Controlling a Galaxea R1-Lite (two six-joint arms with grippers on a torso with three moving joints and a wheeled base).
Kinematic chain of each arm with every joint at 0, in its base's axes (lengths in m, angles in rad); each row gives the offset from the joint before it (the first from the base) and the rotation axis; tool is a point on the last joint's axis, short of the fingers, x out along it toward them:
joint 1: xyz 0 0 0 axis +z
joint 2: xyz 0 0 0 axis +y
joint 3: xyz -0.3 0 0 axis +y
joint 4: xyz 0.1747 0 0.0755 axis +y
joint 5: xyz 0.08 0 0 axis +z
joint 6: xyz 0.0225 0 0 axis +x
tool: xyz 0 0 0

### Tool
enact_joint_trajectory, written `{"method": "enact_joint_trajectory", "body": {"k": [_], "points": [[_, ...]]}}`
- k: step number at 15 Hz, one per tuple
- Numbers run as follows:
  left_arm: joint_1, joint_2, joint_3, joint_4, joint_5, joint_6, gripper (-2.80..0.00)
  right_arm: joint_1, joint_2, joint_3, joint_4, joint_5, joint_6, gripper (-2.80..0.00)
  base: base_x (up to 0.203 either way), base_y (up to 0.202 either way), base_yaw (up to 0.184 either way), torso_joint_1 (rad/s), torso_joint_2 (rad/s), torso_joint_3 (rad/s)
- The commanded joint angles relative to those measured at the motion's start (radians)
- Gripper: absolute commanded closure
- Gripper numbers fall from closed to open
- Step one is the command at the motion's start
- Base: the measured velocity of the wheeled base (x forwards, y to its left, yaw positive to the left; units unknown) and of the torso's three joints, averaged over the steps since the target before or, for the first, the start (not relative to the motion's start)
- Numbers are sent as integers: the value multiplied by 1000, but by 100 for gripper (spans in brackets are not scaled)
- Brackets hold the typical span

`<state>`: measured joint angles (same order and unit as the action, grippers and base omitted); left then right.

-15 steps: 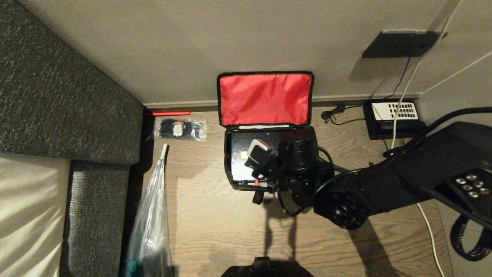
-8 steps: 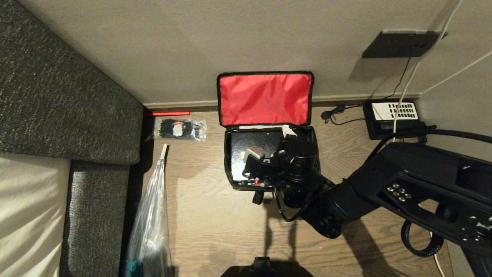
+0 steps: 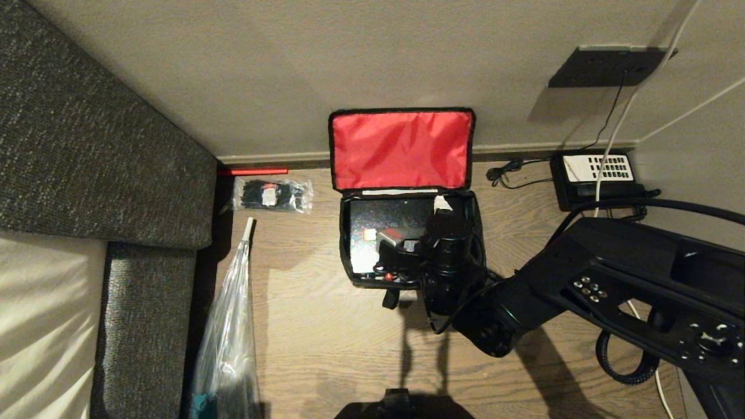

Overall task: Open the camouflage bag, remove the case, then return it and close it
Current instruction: Grip the handle

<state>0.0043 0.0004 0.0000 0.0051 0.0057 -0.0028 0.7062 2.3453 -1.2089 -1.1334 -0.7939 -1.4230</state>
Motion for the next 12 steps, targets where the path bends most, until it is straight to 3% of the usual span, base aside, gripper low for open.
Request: {"method": "enact_joint_trajectory", "body": {"k": [1, 6, 9, 12], "points": [[0, -2, 3, -1, 0, 0, 0, 6, 18, -49, -3, -4, 14, -280, 0, 0, 0, 0, 0, 0], [0, -2, 3, -1, 0, 0, 0, 12, 44, -138, 33, 4, 99, -280, 0, 0, 0, 0, 0, 0], [0, -2, 3, -1, 0, 0, 0, 22, 52, -125, 45, 6, 114, -280, 0, 0, 0, 0, 0, 0], [0, -2, 3, -1, 0, 0, 0, 22, 58, -112, 81, 26, 186, -280, 0, 0, 0, 0, 0, 0]]}}
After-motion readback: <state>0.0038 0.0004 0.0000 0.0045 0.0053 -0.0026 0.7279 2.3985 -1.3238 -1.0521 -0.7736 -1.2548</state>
